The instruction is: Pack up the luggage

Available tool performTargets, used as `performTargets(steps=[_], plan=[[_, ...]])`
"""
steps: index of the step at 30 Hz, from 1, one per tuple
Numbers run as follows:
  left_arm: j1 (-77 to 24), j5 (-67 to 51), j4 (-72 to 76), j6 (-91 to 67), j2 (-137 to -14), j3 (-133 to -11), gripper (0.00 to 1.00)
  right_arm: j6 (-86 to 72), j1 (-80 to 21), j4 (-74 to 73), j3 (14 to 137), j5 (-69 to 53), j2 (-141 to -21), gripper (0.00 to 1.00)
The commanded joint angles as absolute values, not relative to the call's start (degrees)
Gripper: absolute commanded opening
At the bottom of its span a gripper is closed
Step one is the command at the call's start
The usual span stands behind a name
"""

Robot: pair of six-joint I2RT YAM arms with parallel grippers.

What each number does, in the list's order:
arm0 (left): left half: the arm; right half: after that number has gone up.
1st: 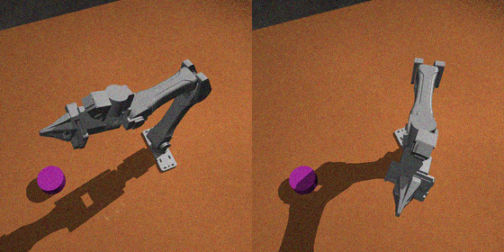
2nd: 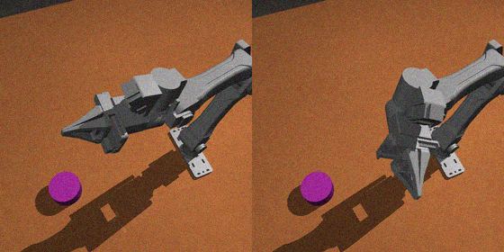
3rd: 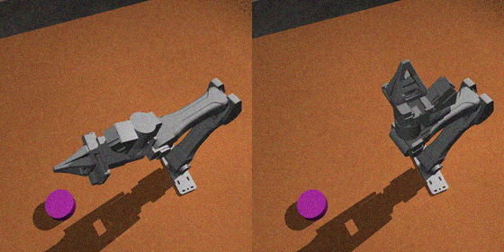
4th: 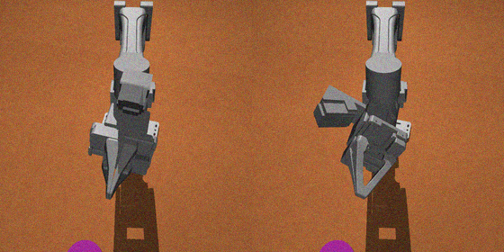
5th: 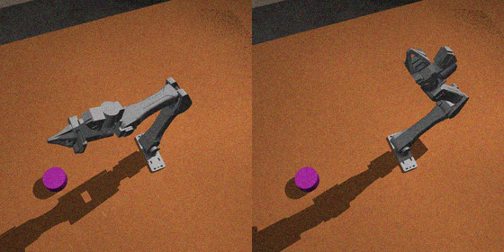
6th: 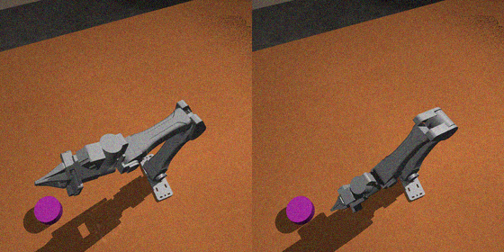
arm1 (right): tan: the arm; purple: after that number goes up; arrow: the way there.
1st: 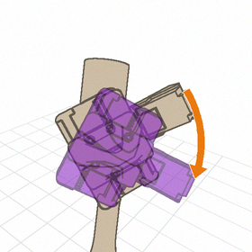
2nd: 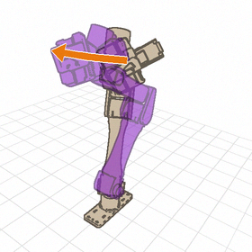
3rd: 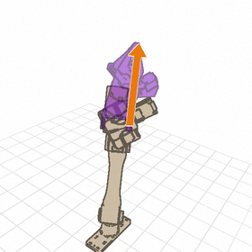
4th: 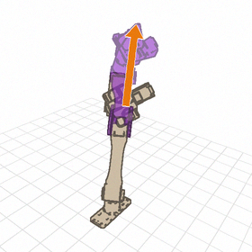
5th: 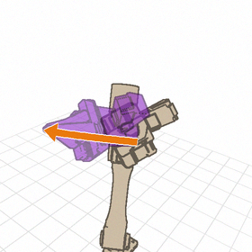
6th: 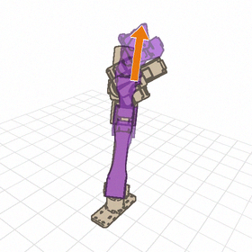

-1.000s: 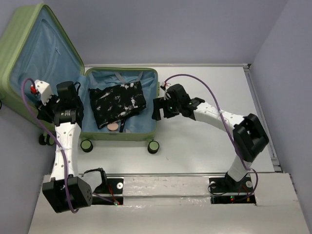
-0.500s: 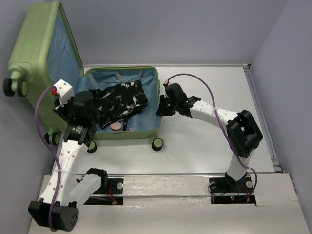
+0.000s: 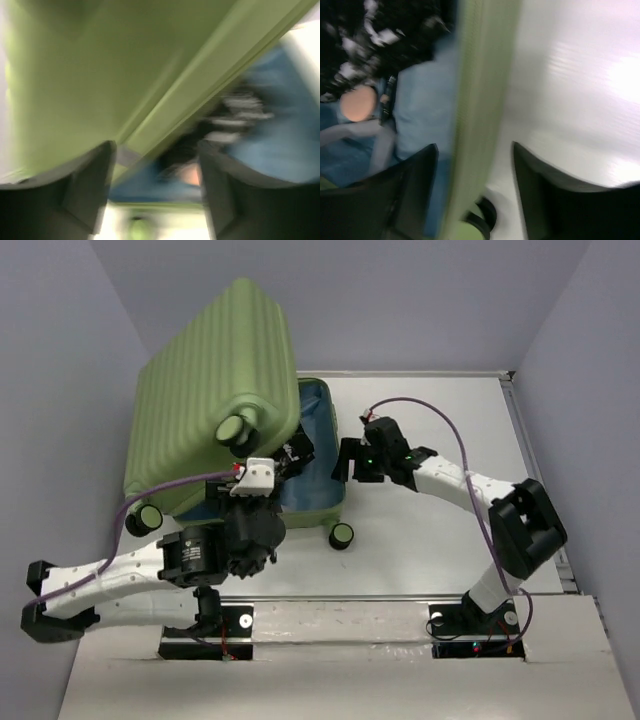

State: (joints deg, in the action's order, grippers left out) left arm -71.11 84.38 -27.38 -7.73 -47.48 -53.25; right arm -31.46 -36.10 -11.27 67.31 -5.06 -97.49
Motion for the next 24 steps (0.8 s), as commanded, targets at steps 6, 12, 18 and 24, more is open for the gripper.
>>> performTargets(steps=[6,12,18,24], plan=[[-89.4,32.2,-16.2,-12.8,-47.3,-73.7,0.99,-25.8,-26.2,-20.8,57.5,-1.9,-68.0,0.93],[-88.8,49.5,-14.4,-12.9,-45.1,-81.5,0.99,-23.9,-24.6,-27.1,60.8,-0.4,-61.0,0.28],[-85.8,72.1,-14.7,-10.5,-44.0,-85.6,0.88,-25.0,-26.4,-23.7,60.5,-13.5,-61.1,0.09],[-85.8,75.2,-8.1,-4.3,-44.2,-82.1,0.88,-22.9,-43.1,-23.2,67.2,-10.9,-66.0,0.98]])
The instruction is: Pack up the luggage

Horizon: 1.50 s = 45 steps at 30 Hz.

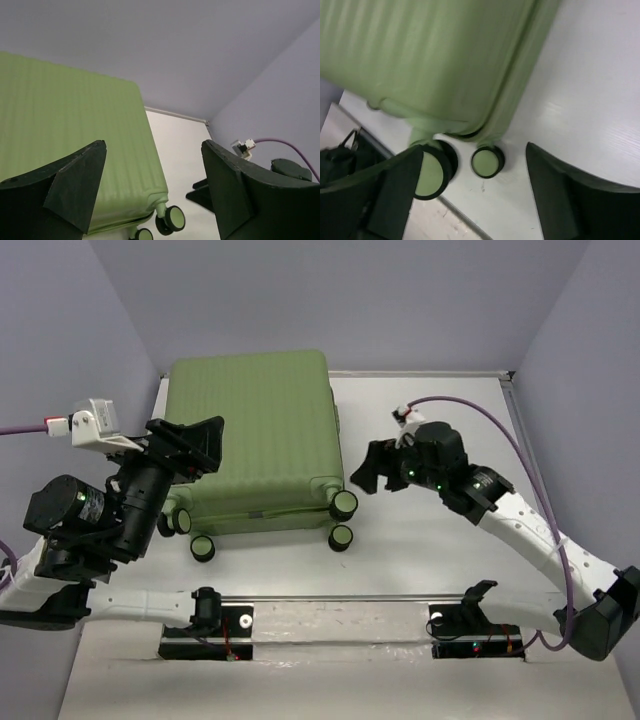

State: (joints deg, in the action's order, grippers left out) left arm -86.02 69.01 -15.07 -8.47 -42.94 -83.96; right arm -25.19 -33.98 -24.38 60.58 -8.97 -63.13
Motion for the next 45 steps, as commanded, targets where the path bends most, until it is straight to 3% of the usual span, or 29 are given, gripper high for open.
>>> performTargets(steps=[1,2,5,6,7,9,10,15,18,19,20,22,24,30,32,33,34,37,41,43,45], plan=[[-85.6,75.2,-9.6,-5.0,-45.6,-82.4,0.91,-22.2,-44.5,-23.7,68.2,-10.2,-67.1,1.00],[-85.1,74.2,-11.8,-7.4,-47.4,-82.9,0.93,-21.8,-45.8,-24.4,69.0,-8.0,-68.3,1.00],[-67.6,55.4,-22.6,-13.5,-56.6,-86.8,0.99,-22.1,-48.9,-25.8,69.6,-5.5,-71.0,1.00],[-61.7,42.9,-21.8,-15.4,-58.9,-86.7,0.99,-22.3,-49.5,-26.0,69.5,-4.9,-71.5,1.00],[-52.6,38.0,-19.8,-15.5,-58.9,-84.0,0.99,-22.6,-51.0,-26.0,69.2,-4.5,-72.8,1.00],[-43.9,26.3,-16.1,-17.6,-58.8,-82.3,0.99,-22.7,-52.1,-26.4,69.2,-2.7,-74.6,1.00],[-36.1,23.4,-16.1,-18.1,-59.1,-82.4,0.99,-22.4,-52.1,-26.6,69.4,-2.6,-77.0,1.00],[-16.2,9.9,-21.7,-19.4,-61.4,-83.6,0.99,-23.4,-52.8,-29.5,70.2,7.2,-81.7,0.98],[-3.9,1.7,-21.3,-20.5,-60.1,-81.5,0.99,-24.3,-52.8,-28.7,70.8,10.5,-83.4,0.81],[-1.3,-0.1,-21.3,-20.8,-59.9,-80.6,0.99,-24.3,-52.8,-28.8,71.0,11.9,-83.9,0.69],[0.8,-2.0,-21.4,-21.4,-59.9,-80.4,0.99,-24.8,-52.8,-29.0,71.0,15.3,-84.1,0.36],[2.0,-1.5,-21.7,-22.1,-59.8,-79.7,0.99,-25.7,-51.3,-29.2,68.8,19.4,-82.0,0.13],[2.4,-2.8,-20.6,-22.8,-59.2,-78.9,0.99,-25.7,-48.2,-29.2,66.4,19.0,-77.4,0.07],[2.6,-7.4,-18.0,-26.2,-59.0,-76.5,0.99,-20.8,-19.1,-29.4,56.9,11.3,-63.6,0.07],[2.5,-8.3,-17.3,-26.5,-59.2,-75.8,0.99,-18.5,-10.8,-29.4,58.2,8.8,-62.4,0.19],[2.5,-8.9,-17.1,-26.5,-59.7,-75.7,0.99,-18.1,-8.8,-29.4,59.0,7.8,-62.5,0.26],[2.5,-8.9,-17.1,-26.5,-60.1,-75.7,0.99,-18.0,-7.2,-29.5,59.9,7.1,-62.9,0.50],[2.5,-8.0,-16.0,-26.1,-61.9,-75.7,0.99,-18.5,-4.3,-30.5,63.4,5.3,-63.4,0.93],[2.5,-4.3,-14.2,-25.6,-67.9,-78.9,0.99,-18.5,-3.8,-32.4,66.4,6.9,-60.5,0.96],[2.6,-3.1,-13.4,-25.7,-74.6,-81.9,0.99,-18.8,-3.8,-34.0,67.6,5.8,-57.8,0.92],[2.6,-5.8,-13.9,-26.1,-82.9,-88.4,0.99,-19.2,-3.8,-33.9,66.7,0.6,-55.7,0.62]])
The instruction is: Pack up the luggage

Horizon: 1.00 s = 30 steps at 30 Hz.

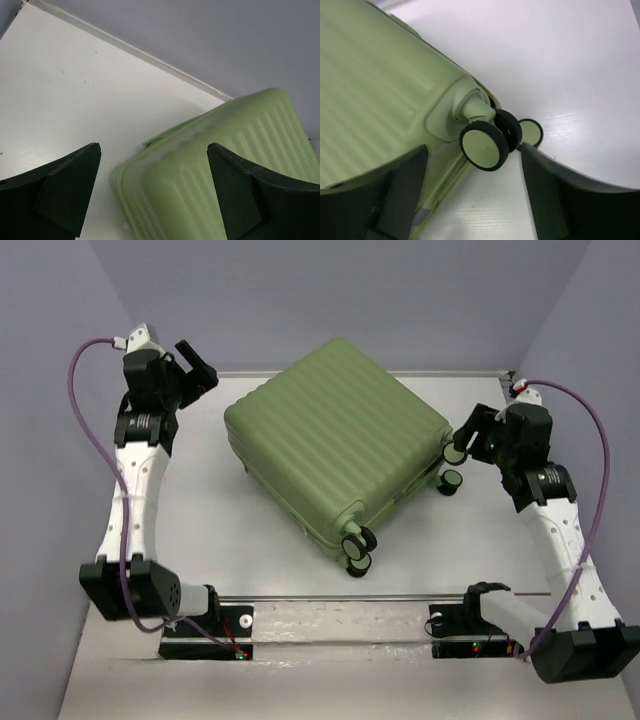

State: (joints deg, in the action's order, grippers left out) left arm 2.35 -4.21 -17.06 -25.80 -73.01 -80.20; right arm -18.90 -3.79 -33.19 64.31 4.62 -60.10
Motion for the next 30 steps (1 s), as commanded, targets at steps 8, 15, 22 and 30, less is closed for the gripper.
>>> performTargets(steps=[8,15,22,30], plan=[[2.8,-13.5,-19.1,-24.8,-112.4,-114.2,0.98,-22.5,-4.4,-29.1,51.1,-9.6,-53.8,0.07],[0.4,-19.5,-18.8,-23.3,-124.7,-121.4,0.96,-25.0,-11.2,-24.2,49.7,-6.8,-59.8,0.07],[-2.9,-23.2,4.0,-32.2,-110.5,-83.6,0.91,-27.7,-16.7,-12.9,52.4,-7.6,-70.3,0.07],[-4.8,-16.8,18.0,-39.2,-84.8,-47.3,0.91,-25.9,-21.4,-9.7,73.4,-16.4,-91.2,0.07]])
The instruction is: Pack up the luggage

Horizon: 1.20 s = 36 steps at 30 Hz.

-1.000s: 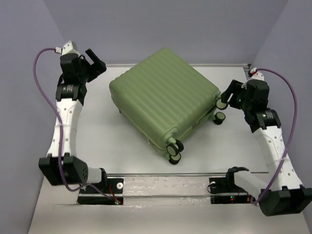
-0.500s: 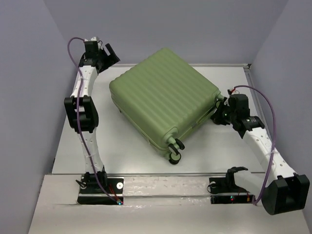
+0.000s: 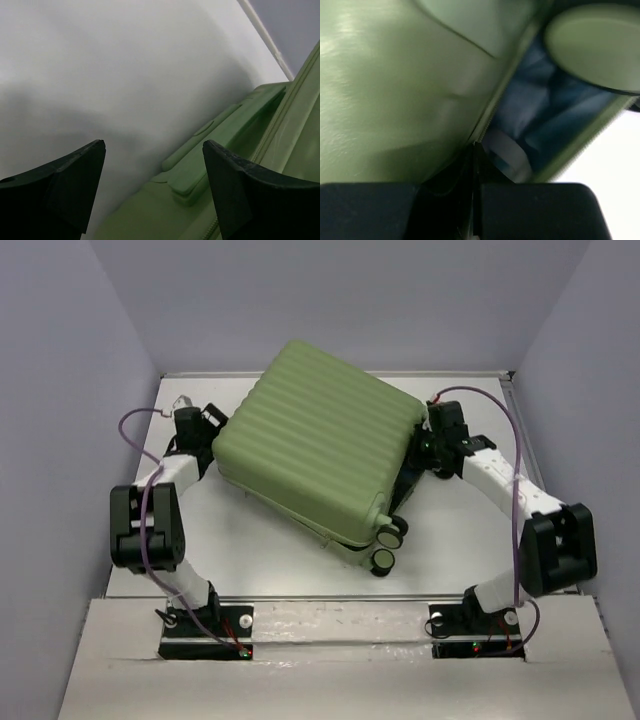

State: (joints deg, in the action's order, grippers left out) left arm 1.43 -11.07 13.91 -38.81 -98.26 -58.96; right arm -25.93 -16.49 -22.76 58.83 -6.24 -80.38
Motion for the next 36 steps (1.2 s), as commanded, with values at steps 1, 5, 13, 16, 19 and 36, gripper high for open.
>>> performTargets(steps=[1,5,13,16,19,36], plan=[[-5.1,-15.9,17.9,-38.9,-81.7,-41.6,0.91,-25.9,-22.3,-10.3,77.1,-17.9,-94.0,0.07],[-11.8,-11.3,14.8,-39.5,-66.1,-30.6,0.91,-27.5,-23.9,-17.6,101.3,-24.8,-113.4,0.19],[-30.0,-0.8,4.3,-47.5,-40.2,-20.0,0.91,-28.7,-24.4,-43.7,152.7,-25.2,-133.0,0.83],[-30.1,2.3,1.9,-46.1,-37.8,-22.0,0.92,-23.3,-24.4,-40.0,133.6,-13.4,-118.2,0.82],[-30.1,4.2,1.2,-44.5,-38.3,-25.1,0.93,-20.2,-24.4,-36.8,122.3,-3.4,-105.5,0.76],[-30.0,11.3,5.0,-35.6,-58.8,-44.0,0.99,-26.9,-25.0,-8.8,38.9,-11.7,-48.4,0.07]])
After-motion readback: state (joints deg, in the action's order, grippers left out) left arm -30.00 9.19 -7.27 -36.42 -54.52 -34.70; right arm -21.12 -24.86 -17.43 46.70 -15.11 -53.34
